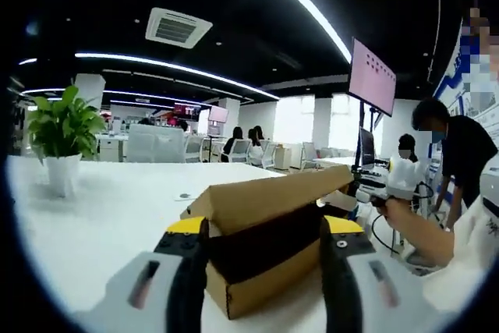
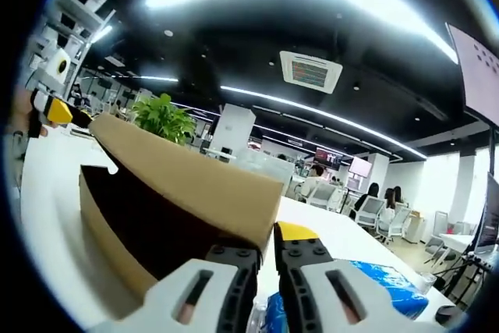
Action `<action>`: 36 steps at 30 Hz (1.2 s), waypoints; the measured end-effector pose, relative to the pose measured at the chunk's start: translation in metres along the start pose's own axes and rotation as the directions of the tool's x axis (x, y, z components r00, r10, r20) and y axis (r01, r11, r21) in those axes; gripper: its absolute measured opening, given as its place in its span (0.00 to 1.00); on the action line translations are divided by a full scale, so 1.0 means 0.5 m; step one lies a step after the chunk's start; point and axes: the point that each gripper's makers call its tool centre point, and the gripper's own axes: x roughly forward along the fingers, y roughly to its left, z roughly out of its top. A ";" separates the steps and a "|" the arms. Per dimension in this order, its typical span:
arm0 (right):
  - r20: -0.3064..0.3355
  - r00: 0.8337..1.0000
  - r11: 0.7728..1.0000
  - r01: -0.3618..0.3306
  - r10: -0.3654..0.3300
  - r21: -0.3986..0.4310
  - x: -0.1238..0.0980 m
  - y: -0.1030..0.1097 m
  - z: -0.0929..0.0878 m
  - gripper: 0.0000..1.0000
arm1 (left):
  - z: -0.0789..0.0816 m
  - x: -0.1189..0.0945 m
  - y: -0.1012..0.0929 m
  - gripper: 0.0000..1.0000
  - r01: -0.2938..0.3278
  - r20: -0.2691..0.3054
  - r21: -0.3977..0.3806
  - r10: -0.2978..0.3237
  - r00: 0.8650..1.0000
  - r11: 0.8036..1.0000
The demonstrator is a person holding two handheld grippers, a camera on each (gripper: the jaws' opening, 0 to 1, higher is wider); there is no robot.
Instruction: Operate the shoe box by opening the lid, removing the specified soft item, and placing it in the target area until the item is outside and the box remains undamaged.
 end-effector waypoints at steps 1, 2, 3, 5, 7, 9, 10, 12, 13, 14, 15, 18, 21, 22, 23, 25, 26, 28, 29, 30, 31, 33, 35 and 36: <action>0.004 1.000 1.000 0.000 0.000 0.008 -0.001 -0.001 -0.001 0.05 | 0.002 0.002 0.001 0.55 -0.001 -0.003 0.010 0.001 1.000 1.000; 0.004 1.000 1.000 -0.001 0.001 0.015 -0.002 0.000 -0.002 0.05 | 0.001 0.006 0.001 0.54 -0.003 -0.013 0.011 0.003 1.000 1.000; 0.004 1.000 1.000 -0.001 0.001 0.018 -0.002 -0.001 -0.003 0.05 | -0.005 0.008 0.003 0.53 -0.009 -0.030 0.005 0.009 1.000 1.000; 0.003 1.000 1.000 -0.001 0.001 0.021 -0.002 0.002 -0.008 0.05 | -0.011 0.010 0.018 0.47 -0.045 -0.034 -0.002 0.045 0.998 0.999; 0.017 1.000 0.999 -0.001 0.000 0.037 -0.004 0.002 -0.010 0.05 | -0.007 0.010 0.026 0.43 -0.058 -0.013 -0.072 0.057 0.998 0.996; 0.027 1.000 0.998 -0.013 0.011 0.058 -0.006 0.004 -0.008 0.06 | -0.010 0.010 0.030 0.42 -0.047 -0.018 -0.090 0.046 0.999 0.995; 0.028 1.000 0.998 -0.015 0.014 0.062 -0.005 0.003 -0.010 0.06 | -0.010 0.010 0.036 0.38 -0.065 -0.020 -0.098 0.064 0.998 0.993; 0.031 0.999 0.998 -0.015 0.013 0.059 -0.006 0.003 -0.009 0.06 | -0.008 0.008 0.046 0.31 -0.104 -0.016 -0.084 0.103 0.995 0.991; 0.032 0.999 0.998 -0.017 0.015 0.059 -0.006 0.003 -0.009 0.06 | -0.008 0.008 0.047 0.29 -0.114 -0.019 -0.070 0.113 0.993 0.991; 0.032 0.999 0.998 -0.018 0.016 0.058 -0.006 0.004 -0.009 0.06 | -0.010 0.008 0.051 0.28 -0.127 -0.024 -0.058 0.126 0.992 0.990; 0.033 0.999 0.998 -0.021 0.019 0.058 -0.007 0.006 -0.008 0.06 | -0.015 0.011 0.049 0.27 -0.126 -0.036 -0.056 0.124 0.992 0.990; 0.032 0.999 0.999 -0.020 0.019 0.048 -0.009 0.007 -0.010 0.06 | -0.018 0.012 0.052 0.27 -0.128 -0.037 -0.071 0.126 0.991 0.989; 0.021 0.999 0.999 -0.030 0.030 0.036 -0.009 0.010 -0.016 0.06 | -0.020 0.013 0.051 0.27 -0.127 -0.038 -0.077 0.125 0.991 0.989; 0.020 0.999 0.999 -0.033 0.032 0.036 -0.009 0.010 -0.017 0.07 | -0.022 0.013 0.051 0.27 -0.128 -0.043 -0.075 0.125 0.991 0.989; 0.016 0.999 0.999 -0.035 0.035 0.037 -0.010 0.011 -0.019 0.07 | -0.024 0.013 0.051 0.27 -0.129 -0.044 -0.070 0.126 0.991 0.989; 0.013 0.999 0.998 -0.038 0.037 0.045 -0.010 0.012 -0.021 0.07 | -0.025 0.013 0.049 0.27 -0.132 -0.039 -0.067 0.129 0.991 0.989; 0.011 0.999 0.998 -0.042 0.041 0.042 -0.011 0.013 -0.021 0.07 | -0.026 0.013 0.048 0.27 -0.131 -0.037 -0.062 0.129 0.991 0.989; 0.009 0.999 0.998 -0.053 0.053 0.036 -0.013 0.015 -0.022 0.08 | -0.025 0.013 0.049 0.27 -0.130 -0.035 -0.063 0.128 0.991 0.989; 0.009 0.998 0.998 -0.064 0.064 0.029 -0.014 0.016 -0.021 0.08 | -0.024 0.013 0.049 0.27 -0.127 -0.035 -0.063 0.125 0.992 0.990; 0.009 0.997 0.996 -0.082 0.082 0.032 -0.015 0.017 -0.021 0.10 | -0.023 0.012 0.049 0.27 -0.125 -0.034 -0.065 0.123 0.992 0.990; 0.008 0.995 0.994 -0.105 0.104 0.043 -0.015 0.021 -0.020 0.12 | -0.021 0.013 0.048 0.27 -0.125 -0.032 -0.066 0.123 0.992 0.990; 0.005 0.992 0.990 -0.124 0.124 0.061 -0.016 0.021 -0.017 0.14 | -0.016 0.014 0.046 0.27 -0.130 -0.031 -0.062 0.128 0.991 0.990; -0.001 0.991 0.989 -0.131 0.131 0.075 -0.014 0.024 -0.016 0.17 | -0.014 0.015 0.046 0.27 -0.133 -0.033 -0.067 0.131 0.991 0.989; 0.001 0.989 0.985 -0.145 0.146 0.092 -0.015 0.030 -0.014 0.21 | -0.014 0.015 0.046 0.27 -0.134 -0.034 -0.068 0.132 0.991 0.989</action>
